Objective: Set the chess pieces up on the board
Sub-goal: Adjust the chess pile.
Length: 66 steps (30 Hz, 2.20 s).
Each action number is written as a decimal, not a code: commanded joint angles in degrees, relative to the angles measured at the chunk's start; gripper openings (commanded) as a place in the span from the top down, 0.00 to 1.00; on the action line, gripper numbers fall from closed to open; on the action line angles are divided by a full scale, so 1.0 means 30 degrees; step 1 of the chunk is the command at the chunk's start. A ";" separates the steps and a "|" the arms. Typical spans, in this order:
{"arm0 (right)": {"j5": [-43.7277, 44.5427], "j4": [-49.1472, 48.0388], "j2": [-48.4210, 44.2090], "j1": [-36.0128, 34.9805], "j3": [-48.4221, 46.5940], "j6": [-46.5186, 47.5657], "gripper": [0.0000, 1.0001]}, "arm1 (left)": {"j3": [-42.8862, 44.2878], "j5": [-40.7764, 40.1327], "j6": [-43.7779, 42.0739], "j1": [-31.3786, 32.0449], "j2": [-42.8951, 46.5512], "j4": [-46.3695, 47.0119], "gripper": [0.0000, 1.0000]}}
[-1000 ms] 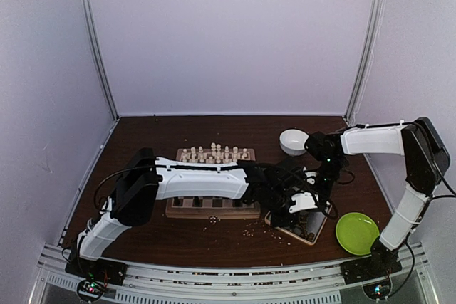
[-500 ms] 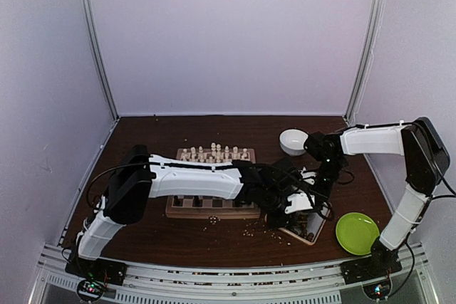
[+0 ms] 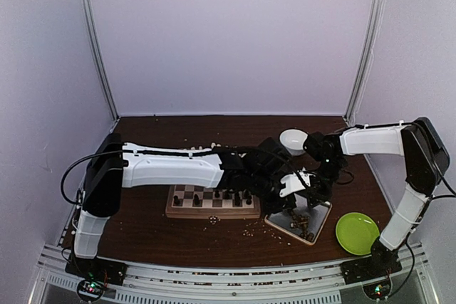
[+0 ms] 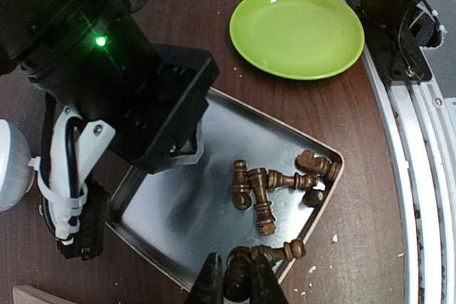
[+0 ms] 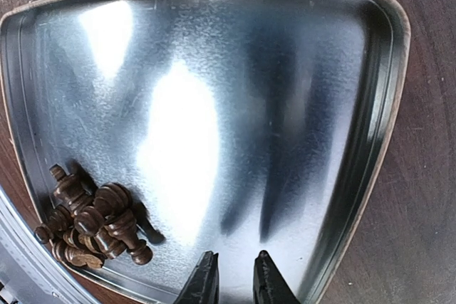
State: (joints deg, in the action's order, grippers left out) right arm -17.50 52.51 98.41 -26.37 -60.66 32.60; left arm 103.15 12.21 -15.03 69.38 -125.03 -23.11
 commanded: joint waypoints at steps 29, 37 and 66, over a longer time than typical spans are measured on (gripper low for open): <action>-0.3404 -0.3351 -1.2643 0.0097 0.2237 -0.0013 0.56 | 0.0654 0.0008 1.1277 -0.3012 0.0662 0.1616 0.98; -0.2422 -0.3685 -1.3027 -0.1500 0.1811 -0.0205 0.56 | 0.0906 0.0453 1.2371 -0.3468 0.0730 0.1952 0.98; -1.2793 -0.7122 -1.1437 0.4245 0.2638 -0.5515 0.52 | -0.3400 0.5923 1.2335 -0.3734 0.4271 1.0663 0.97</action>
State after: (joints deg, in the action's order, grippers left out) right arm -45.65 34.30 61.56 -14.85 -52.38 21.39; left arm 94.13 23.97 22.39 58.48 -115.39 -2.70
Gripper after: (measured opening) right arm 0.471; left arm 0.094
